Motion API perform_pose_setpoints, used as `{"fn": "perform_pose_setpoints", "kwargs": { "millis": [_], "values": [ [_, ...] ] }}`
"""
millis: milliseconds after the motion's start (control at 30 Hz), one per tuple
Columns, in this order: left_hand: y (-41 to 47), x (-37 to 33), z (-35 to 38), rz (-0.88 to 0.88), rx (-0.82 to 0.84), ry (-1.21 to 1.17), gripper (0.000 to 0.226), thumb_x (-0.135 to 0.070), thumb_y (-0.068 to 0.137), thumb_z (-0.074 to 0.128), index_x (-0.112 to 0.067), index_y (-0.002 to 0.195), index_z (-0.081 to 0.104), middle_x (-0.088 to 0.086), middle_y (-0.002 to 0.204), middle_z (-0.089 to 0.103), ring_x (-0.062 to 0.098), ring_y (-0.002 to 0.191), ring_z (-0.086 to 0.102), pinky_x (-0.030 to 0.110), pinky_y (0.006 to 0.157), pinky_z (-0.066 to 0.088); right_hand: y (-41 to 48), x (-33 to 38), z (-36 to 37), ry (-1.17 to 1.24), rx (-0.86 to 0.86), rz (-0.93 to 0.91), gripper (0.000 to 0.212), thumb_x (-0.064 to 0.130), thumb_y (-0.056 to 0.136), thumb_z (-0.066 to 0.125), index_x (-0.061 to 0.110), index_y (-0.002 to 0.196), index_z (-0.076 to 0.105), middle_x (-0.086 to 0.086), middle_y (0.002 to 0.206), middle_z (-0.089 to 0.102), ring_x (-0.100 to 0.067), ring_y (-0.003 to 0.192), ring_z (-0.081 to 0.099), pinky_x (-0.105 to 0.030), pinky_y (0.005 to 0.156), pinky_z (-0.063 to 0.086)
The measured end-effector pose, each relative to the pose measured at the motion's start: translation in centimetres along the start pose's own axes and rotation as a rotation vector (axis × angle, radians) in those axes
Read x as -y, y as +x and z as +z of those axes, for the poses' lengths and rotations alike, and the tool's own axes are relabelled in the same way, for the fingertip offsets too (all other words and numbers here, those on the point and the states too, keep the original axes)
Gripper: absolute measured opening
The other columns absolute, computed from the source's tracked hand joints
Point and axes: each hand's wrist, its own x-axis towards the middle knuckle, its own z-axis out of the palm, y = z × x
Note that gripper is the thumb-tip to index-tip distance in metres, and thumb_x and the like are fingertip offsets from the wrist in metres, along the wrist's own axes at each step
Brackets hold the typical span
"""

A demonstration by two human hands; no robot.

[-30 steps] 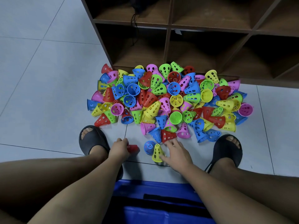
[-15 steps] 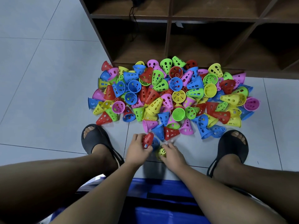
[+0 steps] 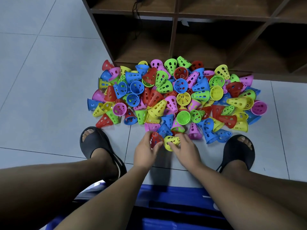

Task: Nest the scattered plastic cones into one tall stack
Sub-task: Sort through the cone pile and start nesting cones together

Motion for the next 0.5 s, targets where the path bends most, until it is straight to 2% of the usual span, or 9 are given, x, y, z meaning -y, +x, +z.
{"fn": "perform_pose_setpoints", "kwargs": {
  "millis": [67,133,233,400,500],
  "values": [
    [0.2,-0.2,0.2,-0.048,-0.030,-0.066,0.043,-0.054,0.097,0.072,-0.044,0.130,0.046,-0.014,0.116,0.071,0.010,0.101,0.070,0.028,0.082,0.056,0.7,0.1,-1.1,0.005,-0.042,-0.002,0.046,0.058,0.093,0.068,0.026,0.124,0.060,0.003,0.113,0.061,-0.026,0.090,0.066,-0.041,0.071,0.055],
    [0.3,0.0,0.3,-0.077,-0.058,-0.094,0.044,-0.052,0.098,0.071,-0.043,0.132,0.045,-0.011,0.119,0.071,0.014,0.105,0.071,0.033,0.087,0.059,1.1,0.2,-2.0,0.012,-0.055,0.016,0.047,0.058,0.090,0.072,0.028,0.124,0.062,0.003,0.110,0.060,-0.026,0.091,0.065,-0.041,0.072,0.055],
    [0.2,0.1,0.2,-0.075,-0.039,-0.074,0.045,-0.052,0.098,0.070,-0.044,0.133,0.043,-0.011,0.121,0.070,0.015,0.107,0.070,0.038,0.090,0.059,1.2,0.0,-2.5,0.042,-0.056,0.051,0.044,0.060,0.086,0.073,0.029,0.116,0.063,0.005,0.104,0.055,-0.026,0.090,0.064,-0.041,0.071,0.054],
    [0.2,0.5,0.8,-0.008,0.070,0.016,0.052,-0.053,0.097,0.070,-0.042,0.139,0.042,-0.009,0.130,0.066,0.017,0.115,0.066,0.037,0.096,0.057,1.0,0.0,-2.6,0.057,-0.080,0.057,0.048,0.064,0.094,0.063,0.023,0.117,0.059,0.004,0.112,0.053,-0.026,0.095,0.062,-0.037,0.071,0.049],
    [0.1,0.7,1.4,0.027,0.121,0.074,0.057,-0.056,0.097,0.070,-0.033,0.142,0.044,-0.004,0.137,0.063,0.020,0.121,0.063,0.038,0.100,0.055,0.7,0.9,-2.7,0.067,-0.073,0.003,0.049,0.068,0.098,0.051,0.025,0.122,0.055,0.003,0.115,0.052,-0.027,0.098,0.061,-0.042,0.075,0.053]
  ]
}}
